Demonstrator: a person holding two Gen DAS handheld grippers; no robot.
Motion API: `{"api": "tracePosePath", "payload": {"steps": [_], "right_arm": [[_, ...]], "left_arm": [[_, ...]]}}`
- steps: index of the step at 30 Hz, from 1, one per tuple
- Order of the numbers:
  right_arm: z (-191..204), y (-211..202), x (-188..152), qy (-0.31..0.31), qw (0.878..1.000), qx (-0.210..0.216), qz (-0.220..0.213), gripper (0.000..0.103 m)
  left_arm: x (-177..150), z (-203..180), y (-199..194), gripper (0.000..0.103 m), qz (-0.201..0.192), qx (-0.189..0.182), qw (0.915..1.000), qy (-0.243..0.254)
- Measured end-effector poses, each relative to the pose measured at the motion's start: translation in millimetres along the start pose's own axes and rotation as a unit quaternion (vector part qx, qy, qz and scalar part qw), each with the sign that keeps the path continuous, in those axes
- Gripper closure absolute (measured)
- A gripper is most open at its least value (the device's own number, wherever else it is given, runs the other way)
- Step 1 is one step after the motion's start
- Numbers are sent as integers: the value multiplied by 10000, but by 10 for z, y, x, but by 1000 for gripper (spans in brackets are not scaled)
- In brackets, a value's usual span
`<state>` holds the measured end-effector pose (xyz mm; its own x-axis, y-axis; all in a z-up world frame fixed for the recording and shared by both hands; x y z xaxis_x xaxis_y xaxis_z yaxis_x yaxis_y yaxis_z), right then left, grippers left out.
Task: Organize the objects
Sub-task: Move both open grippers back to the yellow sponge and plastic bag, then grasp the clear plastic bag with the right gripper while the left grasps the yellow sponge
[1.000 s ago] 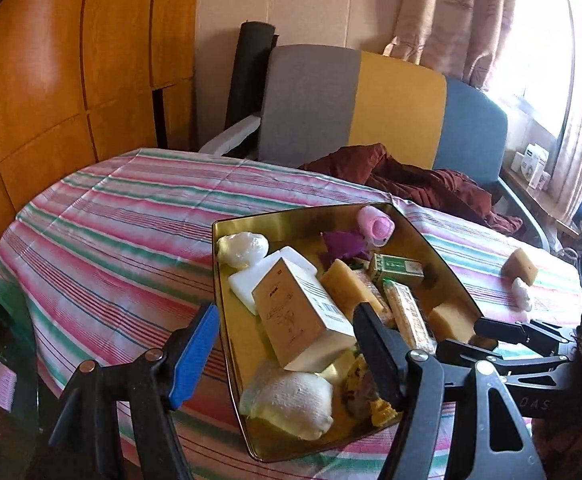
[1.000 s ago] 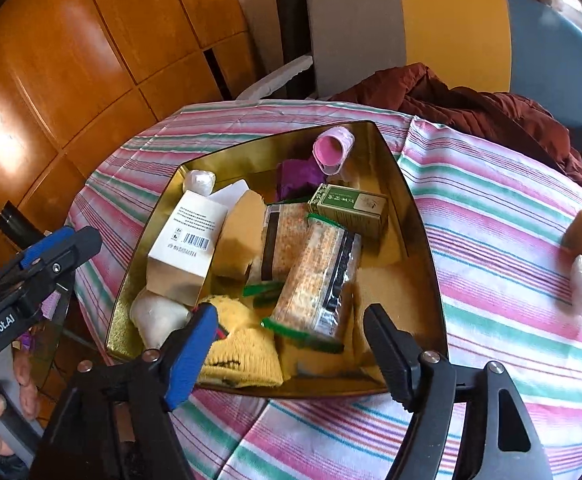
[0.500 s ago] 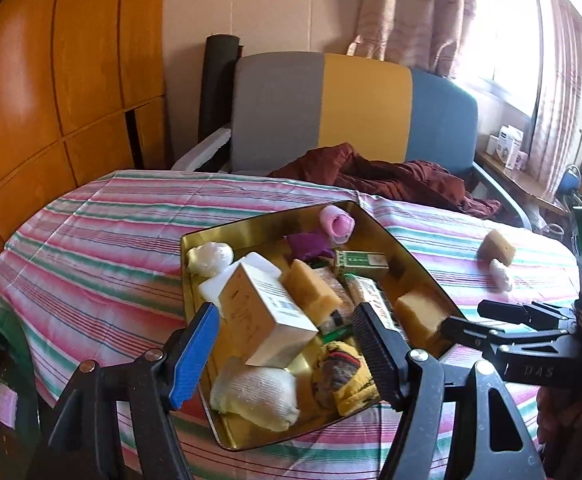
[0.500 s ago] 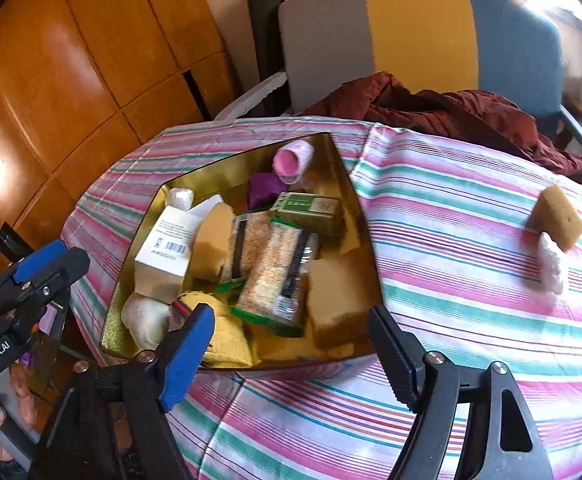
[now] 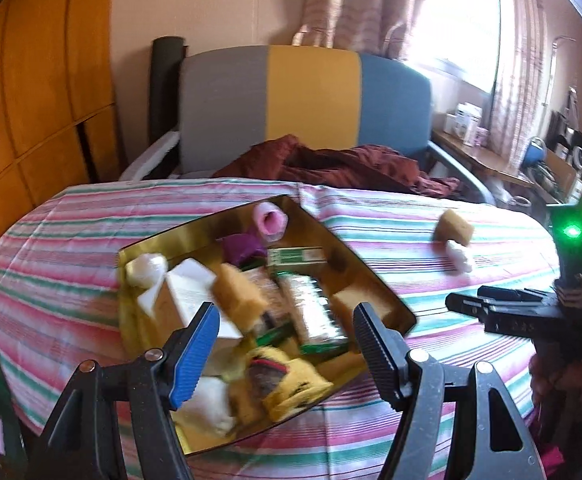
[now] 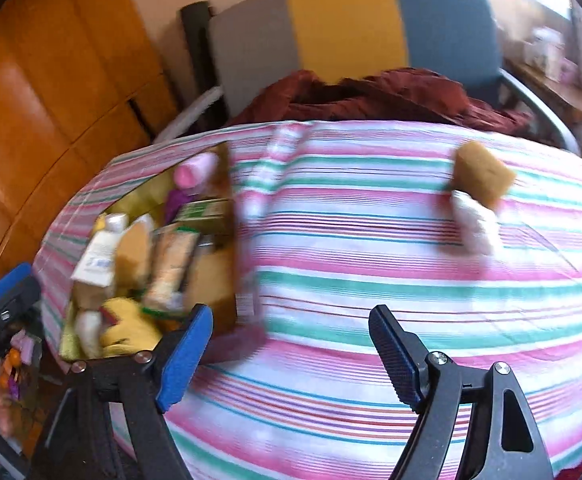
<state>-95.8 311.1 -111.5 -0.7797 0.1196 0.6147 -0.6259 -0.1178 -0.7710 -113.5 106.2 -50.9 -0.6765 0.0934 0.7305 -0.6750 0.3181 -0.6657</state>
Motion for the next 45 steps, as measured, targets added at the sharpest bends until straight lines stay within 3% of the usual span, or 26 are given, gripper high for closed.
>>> {"api": "tracePosePath", "payload": {"steps": [8,12,21,24,26,28,36,41,45], "right_arm": [[-1180,-102,-69,957,9920,-810,114,22],[-1513,-19,39,1105,9889,-978,169,22],[-1682,556,303,987,9880,-1076,496,37],[-1715,713,350,975,9882,-1044,555,51],[-1721,799,351,869,9890,-1000,665,67],[-1715,794,357,721,9904,-971,664,70],[-1730,287,162,205,9936,-910,635,70],[-2087,-10,-16,400,9897,-1277,514,70],[-2243,-115,-19,592,9891,-1308,330,70]], "left_arm": [[16,-468,197,33,195,-458,9981,354],[23,-661,307,33,306,-579,9965,525],[73,-953,551,33,532,-712,9935,709],[98,-1038,644,33,630,-766,9924,728],[141,-1132,709,33,647,-805,9916,784],[192,-1217,758,33,668,-873,9906,818],[268,-1726,1152,33,1210,-1285,9819,694],[238,-2184,1520,33,1797,-1617,9693,442],[256,-2508,1811,29,2124,-1819,9600,151]]}}
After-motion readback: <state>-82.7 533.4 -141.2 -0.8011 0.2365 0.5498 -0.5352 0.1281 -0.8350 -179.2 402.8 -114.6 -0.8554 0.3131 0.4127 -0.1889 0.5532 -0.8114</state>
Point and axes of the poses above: each gripper's, at about its wrist camera, not at the fingertips, and y roughly the way its jaws point, z to its left, x to its top, the point moved 10 cm from there along y, roughly the way its jaws point, and after that the axes turned 8 degrees about -y, right-handed, at the moved point
